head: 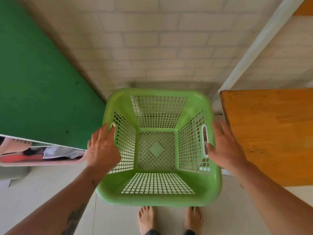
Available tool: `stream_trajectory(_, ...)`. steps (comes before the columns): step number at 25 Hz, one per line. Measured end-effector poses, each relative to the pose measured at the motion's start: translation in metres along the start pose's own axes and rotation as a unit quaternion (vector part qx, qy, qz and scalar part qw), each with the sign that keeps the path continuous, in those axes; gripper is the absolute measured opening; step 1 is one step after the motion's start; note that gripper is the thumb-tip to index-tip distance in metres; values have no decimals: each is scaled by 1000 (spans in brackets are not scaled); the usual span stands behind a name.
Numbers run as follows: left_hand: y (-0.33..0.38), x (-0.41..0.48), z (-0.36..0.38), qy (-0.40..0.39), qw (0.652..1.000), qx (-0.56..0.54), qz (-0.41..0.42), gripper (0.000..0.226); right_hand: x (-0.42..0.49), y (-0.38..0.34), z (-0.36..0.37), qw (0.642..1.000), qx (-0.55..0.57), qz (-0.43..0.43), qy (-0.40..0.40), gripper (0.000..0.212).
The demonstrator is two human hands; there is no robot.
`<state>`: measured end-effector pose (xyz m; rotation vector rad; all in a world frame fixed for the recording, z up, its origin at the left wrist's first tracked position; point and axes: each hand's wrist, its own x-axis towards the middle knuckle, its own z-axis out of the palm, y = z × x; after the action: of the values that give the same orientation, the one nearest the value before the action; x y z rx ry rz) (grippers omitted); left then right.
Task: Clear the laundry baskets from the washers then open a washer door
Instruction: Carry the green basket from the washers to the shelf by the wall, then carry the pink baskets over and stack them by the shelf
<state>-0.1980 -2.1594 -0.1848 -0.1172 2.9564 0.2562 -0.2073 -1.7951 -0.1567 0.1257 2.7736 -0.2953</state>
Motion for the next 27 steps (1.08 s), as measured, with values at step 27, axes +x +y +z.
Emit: stream_trajectory(27, 728, -359, -319, -110, 818, -119, 552, 23, -638, 443, -369, 871, 193, 373, 255, 61)
